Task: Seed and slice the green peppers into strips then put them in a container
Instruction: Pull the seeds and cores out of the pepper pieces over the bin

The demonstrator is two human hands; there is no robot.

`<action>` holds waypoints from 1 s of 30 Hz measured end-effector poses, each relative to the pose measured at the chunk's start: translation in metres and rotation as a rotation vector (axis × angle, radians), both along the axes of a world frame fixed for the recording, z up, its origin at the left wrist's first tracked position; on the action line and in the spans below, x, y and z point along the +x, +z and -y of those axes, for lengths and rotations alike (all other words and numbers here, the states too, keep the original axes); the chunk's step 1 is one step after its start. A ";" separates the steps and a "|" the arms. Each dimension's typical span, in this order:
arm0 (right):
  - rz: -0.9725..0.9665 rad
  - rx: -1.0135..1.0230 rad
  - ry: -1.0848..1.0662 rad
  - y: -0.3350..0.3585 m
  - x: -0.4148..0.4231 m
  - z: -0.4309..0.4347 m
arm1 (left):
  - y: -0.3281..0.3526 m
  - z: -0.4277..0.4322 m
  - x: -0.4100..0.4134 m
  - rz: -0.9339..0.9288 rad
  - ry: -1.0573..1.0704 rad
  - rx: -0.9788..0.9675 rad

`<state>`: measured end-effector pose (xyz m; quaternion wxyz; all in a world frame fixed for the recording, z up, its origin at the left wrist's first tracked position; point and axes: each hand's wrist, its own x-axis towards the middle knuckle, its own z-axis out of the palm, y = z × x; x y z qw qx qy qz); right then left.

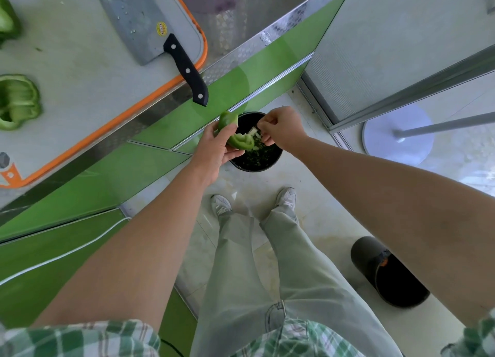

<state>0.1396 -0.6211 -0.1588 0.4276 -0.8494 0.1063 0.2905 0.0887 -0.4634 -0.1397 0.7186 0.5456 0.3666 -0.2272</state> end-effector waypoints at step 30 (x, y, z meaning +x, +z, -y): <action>0.163 0.000 0.287 0.010 -0.013 -0.002 | 0.007 0.007 -0.005 -0.065 -0.151 -0.155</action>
